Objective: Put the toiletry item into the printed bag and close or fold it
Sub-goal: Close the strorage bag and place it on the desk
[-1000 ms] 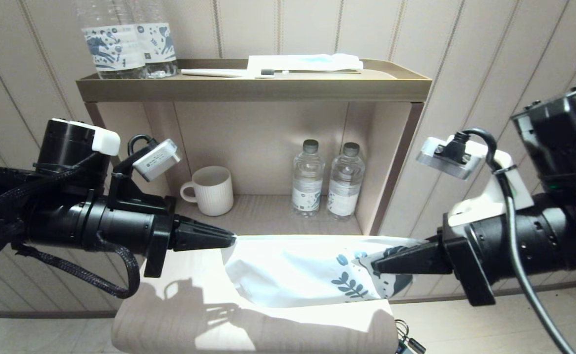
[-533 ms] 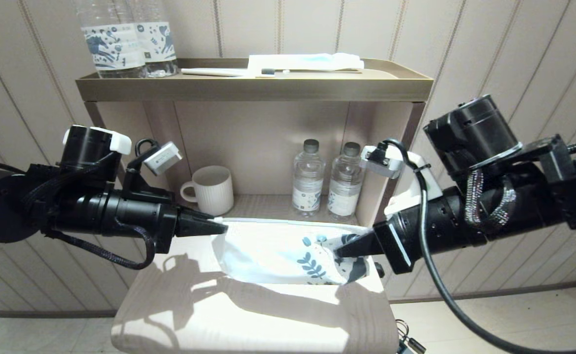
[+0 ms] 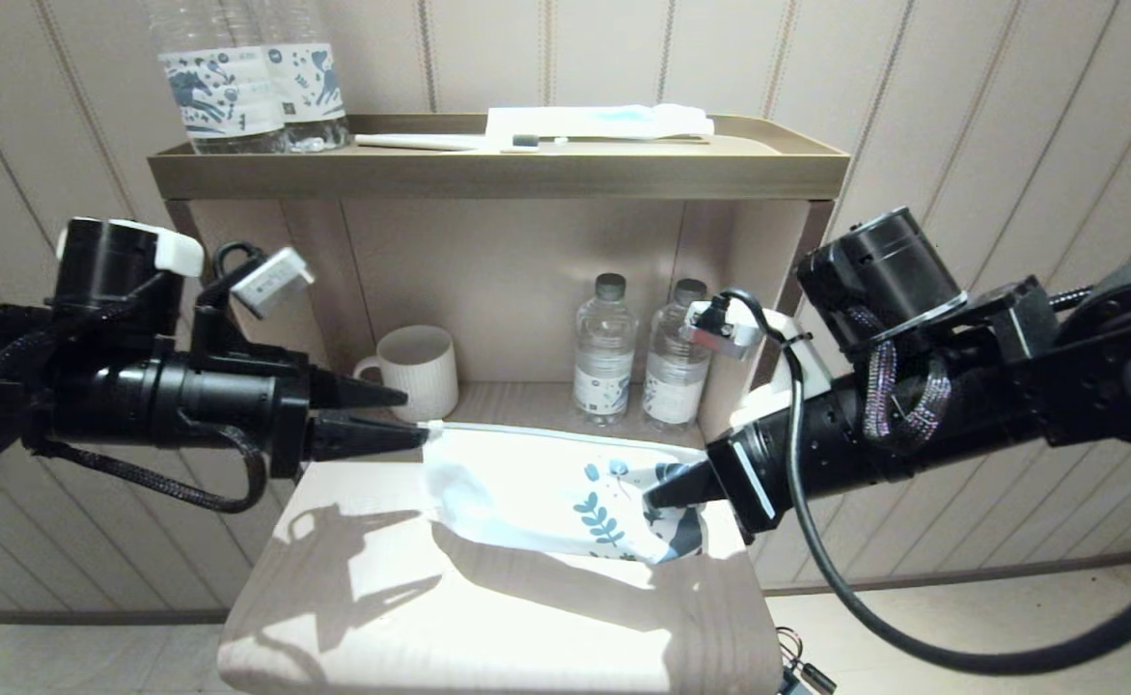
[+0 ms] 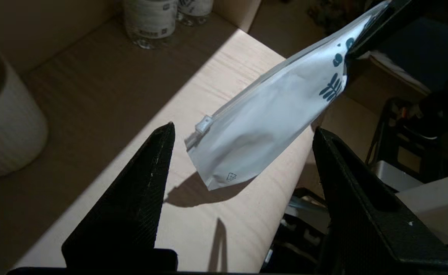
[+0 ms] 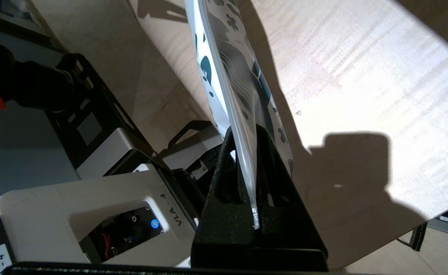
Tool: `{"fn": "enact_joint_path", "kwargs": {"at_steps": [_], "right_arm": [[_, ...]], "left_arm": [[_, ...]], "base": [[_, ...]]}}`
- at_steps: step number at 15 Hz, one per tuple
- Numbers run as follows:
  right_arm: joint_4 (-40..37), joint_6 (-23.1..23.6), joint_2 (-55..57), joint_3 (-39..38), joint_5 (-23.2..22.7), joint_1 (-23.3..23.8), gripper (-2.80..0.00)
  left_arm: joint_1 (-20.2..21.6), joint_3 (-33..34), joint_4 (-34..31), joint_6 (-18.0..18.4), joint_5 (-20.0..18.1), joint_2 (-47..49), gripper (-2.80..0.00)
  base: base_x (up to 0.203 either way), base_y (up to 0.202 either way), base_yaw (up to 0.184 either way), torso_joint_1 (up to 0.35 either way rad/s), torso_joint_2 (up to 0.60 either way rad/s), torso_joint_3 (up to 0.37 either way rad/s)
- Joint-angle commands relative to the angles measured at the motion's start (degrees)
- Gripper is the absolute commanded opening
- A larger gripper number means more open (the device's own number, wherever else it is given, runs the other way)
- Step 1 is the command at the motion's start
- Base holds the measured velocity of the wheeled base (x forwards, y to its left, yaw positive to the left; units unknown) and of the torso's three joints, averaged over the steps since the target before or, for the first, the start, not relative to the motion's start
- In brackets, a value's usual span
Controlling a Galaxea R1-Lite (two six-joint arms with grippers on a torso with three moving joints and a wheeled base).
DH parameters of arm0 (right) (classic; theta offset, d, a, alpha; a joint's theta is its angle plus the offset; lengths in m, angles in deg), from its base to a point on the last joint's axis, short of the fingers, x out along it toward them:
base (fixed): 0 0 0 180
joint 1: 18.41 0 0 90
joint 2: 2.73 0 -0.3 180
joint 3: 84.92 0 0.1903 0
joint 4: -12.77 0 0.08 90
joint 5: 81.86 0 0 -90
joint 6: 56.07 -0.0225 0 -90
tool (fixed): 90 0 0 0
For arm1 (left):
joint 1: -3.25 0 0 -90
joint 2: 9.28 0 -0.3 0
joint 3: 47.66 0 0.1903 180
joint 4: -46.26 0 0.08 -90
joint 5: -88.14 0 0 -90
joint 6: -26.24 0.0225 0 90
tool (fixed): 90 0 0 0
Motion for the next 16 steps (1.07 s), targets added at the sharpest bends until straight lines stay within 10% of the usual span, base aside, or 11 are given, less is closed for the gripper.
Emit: {"fn": "enact_joint_path", "kwargs": {"at_steps": [1, 6, 7, 15, 16], "right_arm": [[0.47, -0.12, 1.71, 0.5, -0.07, 0.1, -2.8], [3.62, -0.15, 6.73, 2.74, 4.67, 0.84, -2.8], [4.27, -0.17, 7.94, 3.66, 5.13, 0.88, 0.0], [7.08, -0.26, 8.14, 5.19, 10.5, 1.08, 0.0], [7.0, -0.31, 6.77, 4.76, 10.94, 1.05, -2.8]], "left_arm": [[1.87, 0.03, -0.09, 0.12, -0.36, -5.14, 0.0], [2.92, 4.52, -2.59, -0.19, 1.52, -17.71, 0.0], [3.17, 6.05, -3.35, -0.15, 3.29, -19.88, 0.0], [4.08, 11.38, -6.21, 0.15, 7.27, -25.54, 0.0], [4.08, 11.48, -6.27, -0.02, 7.44, -25.71, 0.0]], "base": [[0.0, 0.0, 0.0, 0.0, 0.0, 0.0], [0.0, 0.0, 0.0, 0.0, 0.0, 0.0], [0.0, 0.0, 0.0, 0.0, 0.0, 0.0], [0.0, 0.0, 0.0, 0.0, 0.0, 0.0], [0.0, 0.0, 0.0, 0.0, 0.0, 0.0]]}}
